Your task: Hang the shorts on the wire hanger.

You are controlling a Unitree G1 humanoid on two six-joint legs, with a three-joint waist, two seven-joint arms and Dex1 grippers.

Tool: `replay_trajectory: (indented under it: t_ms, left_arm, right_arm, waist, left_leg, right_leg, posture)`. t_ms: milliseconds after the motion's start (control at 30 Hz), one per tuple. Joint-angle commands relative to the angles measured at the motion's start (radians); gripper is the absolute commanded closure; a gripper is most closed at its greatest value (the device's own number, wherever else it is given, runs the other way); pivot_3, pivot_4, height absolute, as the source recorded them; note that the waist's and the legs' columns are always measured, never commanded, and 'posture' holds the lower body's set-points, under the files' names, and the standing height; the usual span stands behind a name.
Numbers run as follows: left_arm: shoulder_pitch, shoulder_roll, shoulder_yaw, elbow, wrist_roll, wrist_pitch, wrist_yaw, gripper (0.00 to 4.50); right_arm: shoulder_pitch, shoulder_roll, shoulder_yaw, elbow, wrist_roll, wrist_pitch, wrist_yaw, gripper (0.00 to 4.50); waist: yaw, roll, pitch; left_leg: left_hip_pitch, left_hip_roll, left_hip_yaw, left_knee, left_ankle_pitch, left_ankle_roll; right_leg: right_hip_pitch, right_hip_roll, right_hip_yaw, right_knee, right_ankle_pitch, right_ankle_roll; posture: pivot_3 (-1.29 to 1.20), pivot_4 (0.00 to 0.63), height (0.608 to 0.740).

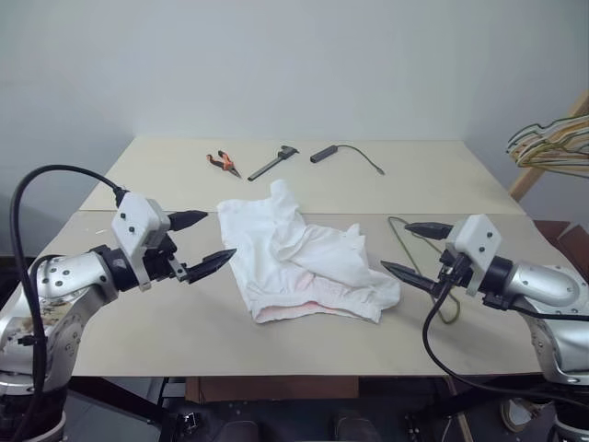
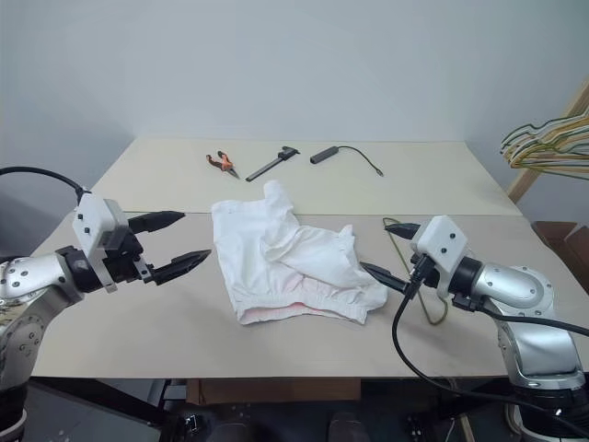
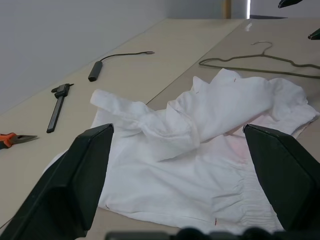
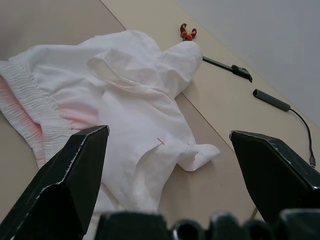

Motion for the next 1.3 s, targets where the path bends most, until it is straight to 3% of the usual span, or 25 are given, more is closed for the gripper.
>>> replay_trajectory:
  t_ms: [33,400,700,900,1033,1300]
  left_arm:
    - [-0.008,-0.001,0.029,-0.007,-0.024,-0.037,-0.005,0.0]
    - [-0.014,0.001,0.025,-0.013,-0.052,-0.031,0.008,0.0]
    - [0.004,-0.023,0.021,-0.028,-0.061,-0.034,0.045,0.0]
    - [-0.022,-0.022,0.002,-0.021,-0.063,-0.032,0.047,0.0]
    - [-0.029,-0.019,0.002,-0.02,-0.064,-0.03,0.048,0.0]
    - [-0.008,-0.03,0.001,-0.044,-0.067,-0.032,0.069,0.0]
  right_arm:
    - [-0.018,-0.011,-0.024,-0.022,0.017,-0.009,-0.006,0.02]
    - [-0.033,-0.032,0.033,-0.072,-0.022,-0.018,0.008,0.02]
    - [0.008,-0.148,0.255,-0.261,-0.191,0.063,0.017,0.02]
    - [-0.036,-0.171,0.511,-0.153,-0.474,0.084,0.009,0.02]
    - [-0.092,-0.131,0.589,-0.042,-0.598,0.078,-0.017,0.87]
    - [-0.203,-0.125,0.606,0.1,-0.695,-0.04,-0.007,3.66]
  waist:
    - [0.0,0.0,0.0]
    - [0.001,0.0,0.0]
    - [0.001,0.0,0.0]
    - [0.0,-0.001,0.0]
    - [-0.002,-0.001,0.0]
    - [0.0,-0.001,0.0]
  left_leg:
    - [0.0,0.0,0.0,0.0,0.0,0.0]
    - [0.0,0.0,0.0,0.0,0.0,0.0]
    - [0.0,0.0,0.0,0.0,0.0,0.0]
    - [0.0,0.0,0.0,0.001,0.0,0.0]
    - [0.0,0.0,0.0,0.001,0.0,0.0]
    - [0.0,0.0,0.0,0.001,0.0,0.0]
  right_leg:
    - [0.0,0.0,0.0,0.0,0.0,0.0]
    - [0.0,0.0,0.0,0.0,0.0,0.0]
    - [0.0,0.0,0.0,0.0,0.0,0.0]
    - [0.0,0.0,0.0,0.0,0.0,0.0]
    - [0.0,0.0,0.0,0.0,0.0,0.0]
    - [0.0,0.0,0.0,0.0,0.0,0.0]
  posture:
    - [-0.01,0.0,0.74]
    - [-0.01,0.0,0.74]
    - [-0.03,0.0,0.74]
    - [-0.02,0.0,0.74]
    - [-0.02,0.0,0.74]
    - [-0.01,0.0,0.74]
